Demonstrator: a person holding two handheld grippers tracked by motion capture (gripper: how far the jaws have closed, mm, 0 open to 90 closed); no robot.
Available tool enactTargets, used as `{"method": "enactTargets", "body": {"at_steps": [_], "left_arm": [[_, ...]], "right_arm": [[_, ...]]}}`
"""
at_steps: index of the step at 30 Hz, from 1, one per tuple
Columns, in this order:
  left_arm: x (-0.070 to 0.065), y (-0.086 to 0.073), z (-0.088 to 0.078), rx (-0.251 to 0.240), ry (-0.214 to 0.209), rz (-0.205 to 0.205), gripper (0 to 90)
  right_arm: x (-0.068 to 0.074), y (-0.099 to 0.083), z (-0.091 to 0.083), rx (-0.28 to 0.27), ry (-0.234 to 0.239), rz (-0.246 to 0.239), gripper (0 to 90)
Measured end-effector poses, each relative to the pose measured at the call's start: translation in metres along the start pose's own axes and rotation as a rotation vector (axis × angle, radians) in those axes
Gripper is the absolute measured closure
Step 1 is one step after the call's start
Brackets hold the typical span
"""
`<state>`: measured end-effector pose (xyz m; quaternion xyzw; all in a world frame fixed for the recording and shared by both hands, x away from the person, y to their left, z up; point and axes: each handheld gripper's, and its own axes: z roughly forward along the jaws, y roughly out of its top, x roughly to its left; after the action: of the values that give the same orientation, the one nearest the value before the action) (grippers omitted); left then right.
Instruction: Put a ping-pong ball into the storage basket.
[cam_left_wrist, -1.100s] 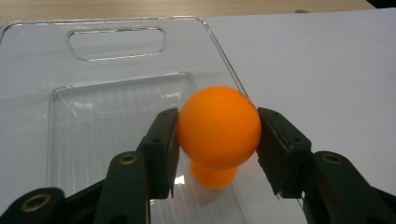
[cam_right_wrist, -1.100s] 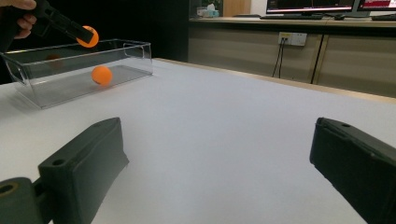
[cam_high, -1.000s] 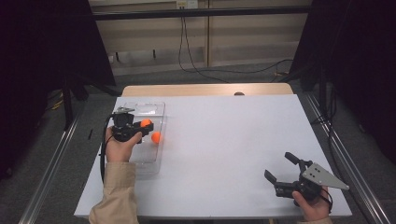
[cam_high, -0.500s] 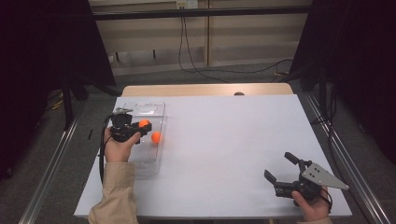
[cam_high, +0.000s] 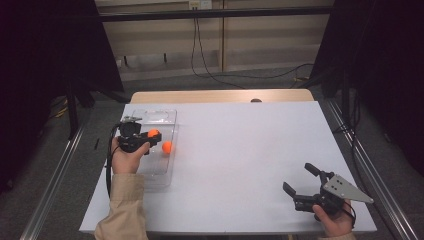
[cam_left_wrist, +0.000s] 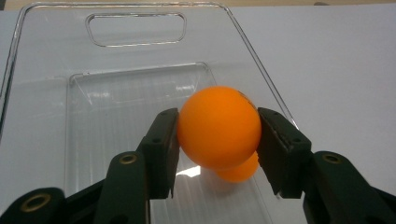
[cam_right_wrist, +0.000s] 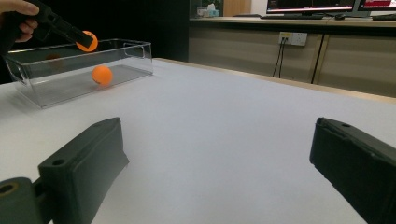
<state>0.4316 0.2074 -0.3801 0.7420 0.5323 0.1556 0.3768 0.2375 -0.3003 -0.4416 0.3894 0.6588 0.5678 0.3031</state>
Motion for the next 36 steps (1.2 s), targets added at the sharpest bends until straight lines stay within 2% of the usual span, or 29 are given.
{"method": "enactTargets", "body": {"at_steps": [8,16,36], "left_arm": [[0.0004,-0.0001,-0.0011,-0.003,0.003,-0.008,50.9],[0.0016,-0.0009,-0.0005,0.019,0.027,-0.009,50.8],[0.0055,-0.0038,-0.0001,0.028,0.06,-0.012,50.7]], "right_arm": [[0.0,0.0001,-0.0001,-0.001,-0.001,0.0,2.7],[-0.0002,0.0001,-0.0002,-0.001,0.0,-0.001,2.7],[0.0002,0.0003,-0.0002,-0.003,0.0,0.0,2.7]]}}
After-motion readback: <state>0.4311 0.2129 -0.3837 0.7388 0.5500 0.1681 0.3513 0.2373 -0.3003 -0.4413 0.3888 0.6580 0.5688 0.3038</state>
